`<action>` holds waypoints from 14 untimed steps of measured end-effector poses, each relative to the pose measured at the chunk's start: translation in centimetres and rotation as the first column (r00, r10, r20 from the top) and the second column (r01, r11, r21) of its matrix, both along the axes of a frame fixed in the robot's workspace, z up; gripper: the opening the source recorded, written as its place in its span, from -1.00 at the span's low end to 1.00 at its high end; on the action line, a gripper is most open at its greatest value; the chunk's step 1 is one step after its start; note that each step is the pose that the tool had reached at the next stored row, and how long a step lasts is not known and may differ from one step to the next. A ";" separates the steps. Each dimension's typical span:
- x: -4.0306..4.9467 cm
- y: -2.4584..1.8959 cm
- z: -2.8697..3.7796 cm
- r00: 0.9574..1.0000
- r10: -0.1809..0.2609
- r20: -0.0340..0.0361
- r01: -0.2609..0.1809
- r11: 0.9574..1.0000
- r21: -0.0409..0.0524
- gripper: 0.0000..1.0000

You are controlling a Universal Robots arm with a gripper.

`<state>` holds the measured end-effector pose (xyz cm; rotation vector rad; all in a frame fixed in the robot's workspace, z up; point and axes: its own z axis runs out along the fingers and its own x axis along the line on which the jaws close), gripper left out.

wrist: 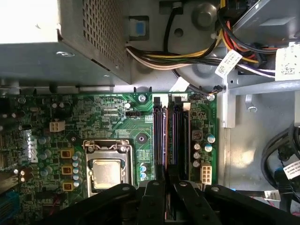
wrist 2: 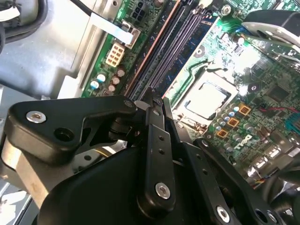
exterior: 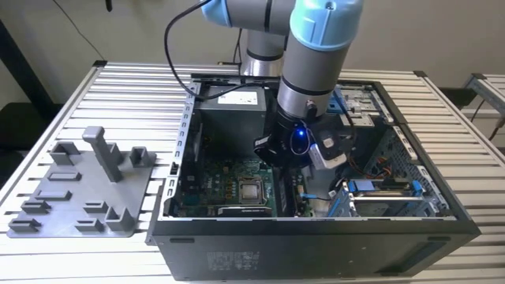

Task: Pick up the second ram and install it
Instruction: 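Insert the second ram into the second slot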

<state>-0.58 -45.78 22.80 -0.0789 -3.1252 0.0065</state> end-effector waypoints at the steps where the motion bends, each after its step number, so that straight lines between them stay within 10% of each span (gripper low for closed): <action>1: 0.00 0.00 -0.07 1.000 0.000 0.000 0.000 1.000 0.000 -0.73; 14: 0.00 -0.22 -0.35 1.000 0.000 0.000 0.000 1.000 0.000 -0.73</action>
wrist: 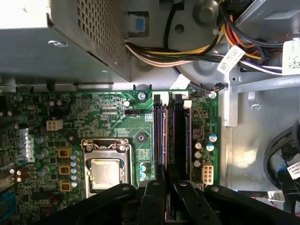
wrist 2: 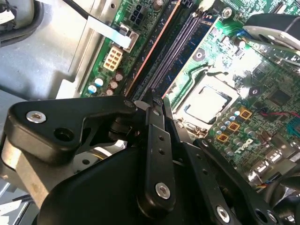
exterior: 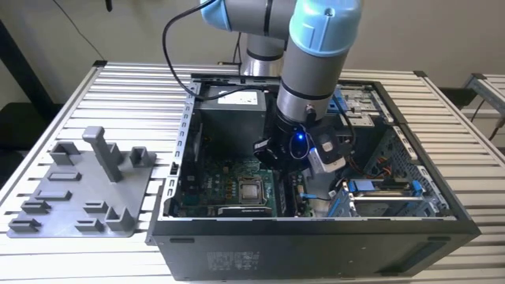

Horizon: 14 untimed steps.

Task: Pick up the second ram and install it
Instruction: 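Insert the second ram into the second slot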

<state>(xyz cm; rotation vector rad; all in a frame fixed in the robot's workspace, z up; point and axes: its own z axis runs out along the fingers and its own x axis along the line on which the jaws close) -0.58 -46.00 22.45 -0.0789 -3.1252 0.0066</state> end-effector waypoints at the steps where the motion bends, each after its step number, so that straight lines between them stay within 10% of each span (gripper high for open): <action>1: 0.00 0.00 0.00 1.000 0.000 0.000 0.000 1.000 0.000 -0.73; 14: 0.01 -0.01 0.00 1.000 0.018 0.001 -0.018 1.000 0.000 -0.73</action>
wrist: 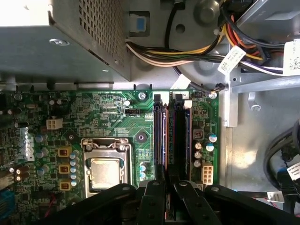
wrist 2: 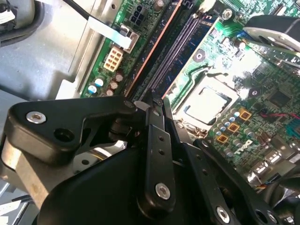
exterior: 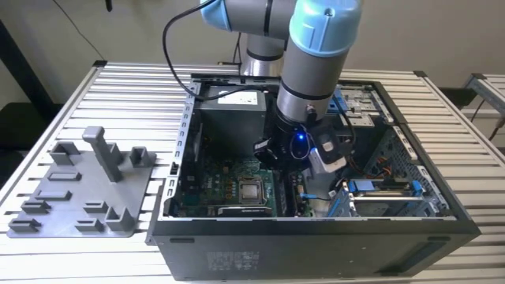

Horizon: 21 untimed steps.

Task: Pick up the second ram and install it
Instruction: 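Insert the second ram into the second slot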

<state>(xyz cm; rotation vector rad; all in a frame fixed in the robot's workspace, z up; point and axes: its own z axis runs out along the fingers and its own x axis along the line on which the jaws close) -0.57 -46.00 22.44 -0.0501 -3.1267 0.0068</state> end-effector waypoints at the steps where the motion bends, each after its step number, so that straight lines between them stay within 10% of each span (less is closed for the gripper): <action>1: 0.00 0.00 0.00 1.000 0.008 0.000 -0.008 1.000 0.000 -0.73; 21: -0.01 -0.02 -0.33 1.000 0.018 0.001 -0.018 1.000 0.000 -0.73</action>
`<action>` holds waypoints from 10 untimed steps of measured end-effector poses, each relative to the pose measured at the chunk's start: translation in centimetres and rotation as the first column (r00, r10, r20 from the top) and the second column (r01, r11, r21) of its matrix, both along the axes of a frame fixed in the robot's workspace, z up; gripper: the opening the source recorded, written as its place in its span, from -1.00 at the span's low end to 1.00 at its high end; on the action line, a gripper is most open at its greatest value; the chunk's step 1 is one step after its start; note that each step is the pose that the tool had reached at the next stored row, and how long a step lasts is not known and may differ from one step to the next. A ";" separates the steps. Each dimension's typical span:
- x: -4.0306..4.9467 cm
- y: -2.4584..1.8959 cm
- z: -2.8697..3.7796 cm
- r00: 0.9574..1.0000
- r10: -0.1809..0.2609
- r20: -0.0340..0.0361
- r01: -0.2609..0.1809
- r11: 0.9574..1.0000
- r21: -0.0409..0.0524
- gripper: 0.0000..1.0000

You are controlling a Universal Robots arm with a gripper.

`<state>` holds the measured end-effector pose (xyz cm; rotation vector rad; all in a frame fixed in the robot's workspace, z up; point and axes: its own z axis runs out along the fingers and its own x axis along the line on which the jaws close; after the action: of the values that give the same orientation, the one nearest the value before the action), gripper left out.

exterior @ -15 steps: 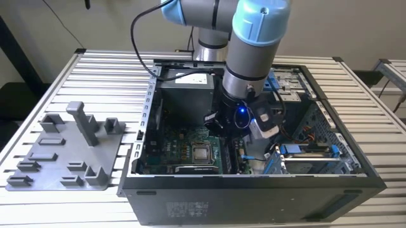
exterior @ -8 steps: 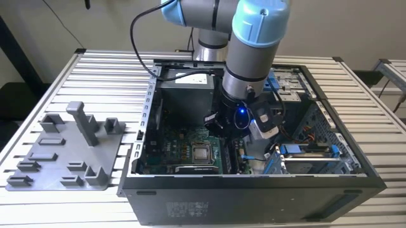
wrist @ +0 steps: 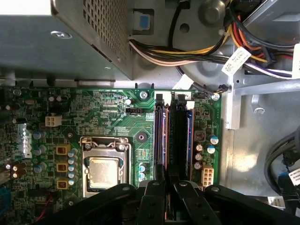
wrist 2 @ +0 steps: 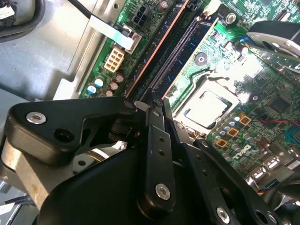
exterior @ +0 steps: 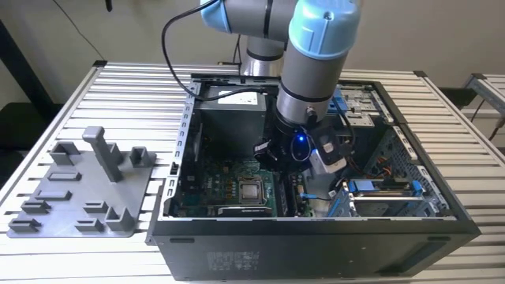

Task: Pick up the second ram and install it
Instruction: 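Insert the second ram into the second slot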

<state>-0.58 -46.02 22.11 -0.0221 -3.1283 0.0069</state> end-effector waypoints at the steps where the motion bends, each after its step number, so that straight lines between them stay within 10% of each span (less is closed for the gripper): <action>1: 0.00 -0.03 -0.01 1.000 -0.002 0.000 0.002 1.000 0.000 -0.73; 10: 0.01 -0.22 -0.01 1.000 -0.027 0.000 0.027 1.000 0.000 -0.73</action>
<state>-0.57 -46.24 22.10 -0.0643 -3.1276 0.0067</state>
